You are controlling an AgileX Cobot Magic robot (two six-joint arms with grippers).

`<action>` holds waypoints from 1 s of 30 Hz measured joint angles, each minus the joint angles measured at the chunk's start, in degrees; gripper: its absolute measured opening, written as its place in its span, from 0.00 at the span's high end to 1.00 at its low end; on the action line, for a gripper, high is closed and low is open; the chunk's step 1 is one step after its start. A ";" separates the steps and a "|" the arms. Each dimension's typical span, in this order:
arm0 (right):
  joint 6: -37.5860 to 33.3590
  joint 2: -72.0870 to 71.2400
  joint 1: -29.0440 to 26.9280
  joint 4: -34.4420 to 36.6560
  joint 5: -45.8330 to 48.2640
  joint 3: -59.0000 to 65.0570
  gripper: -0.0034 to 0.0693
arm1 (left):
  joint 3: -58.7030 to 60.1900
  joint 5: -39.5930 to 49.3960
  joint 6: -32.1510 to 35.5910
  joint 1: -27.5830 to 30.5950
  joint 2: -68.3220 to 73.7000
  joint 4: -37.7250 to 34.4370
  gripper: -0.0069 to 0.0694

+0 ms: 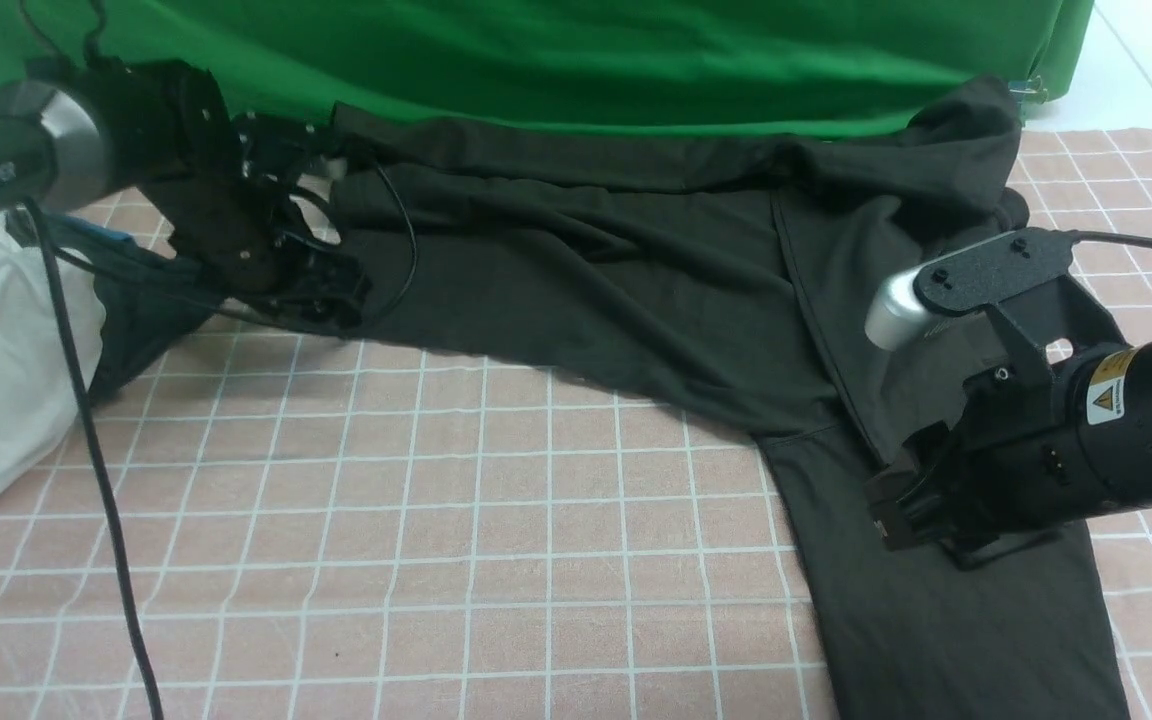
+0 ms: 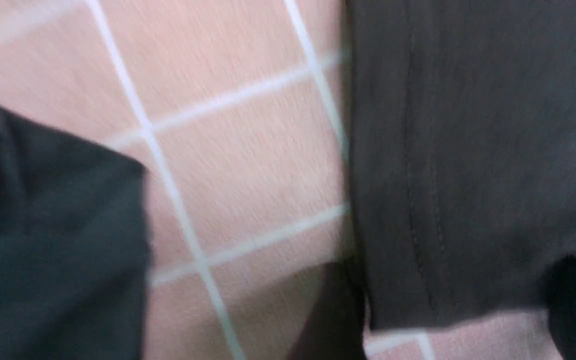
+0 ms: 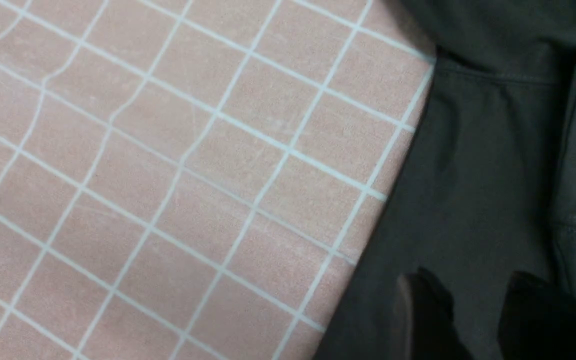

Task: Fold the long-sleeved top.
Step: Spread the long sleeves with your arms and place them on the tabletop

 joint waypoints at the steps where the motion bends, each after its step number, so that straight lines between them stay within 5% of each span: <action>1: 0.00 0.00 0.00 0.00 0.00 0.00 0.60 | 0.00 0.12 -0.05 0.00 0.17 0.00 0.25; 3: 0.00 0.00 0.00 0.00 0.00 0.00 0.60 | -0.06 0.12 -0.05 0.00 0.25 -0.14 0.29; 10: 0.05 0.00 0.00 -0.35 2.45 0.00 0.60 | -0.12 0.65 -0.05 -0.06 -0.01 -0.07 0.80; 17: 0.11 -0.79 0.77 -2.90 14.96 -1.80 0.60 | 0.49 7.27 -0.06 -0.06 -6.52 0.04 0.84; 22: -0.81 -3.03 10.06 -3.46 19.54 2.60 0.59 | 0.49 11.25 -0.78 -0.06 -12.75 0.11 0.84; 26: -4.55 -3.38 20.70 -3.97 19.85 8.60 0.45 | 0.49 13.94 -1.02 -0.10 -13.64 0.16 0.84; 30: -5.89 -3.44 32.78 -7.67 17.58 15.23 0.13 | 0.49 15.11 -1.18 -0.10 -13.64 0.28 0.84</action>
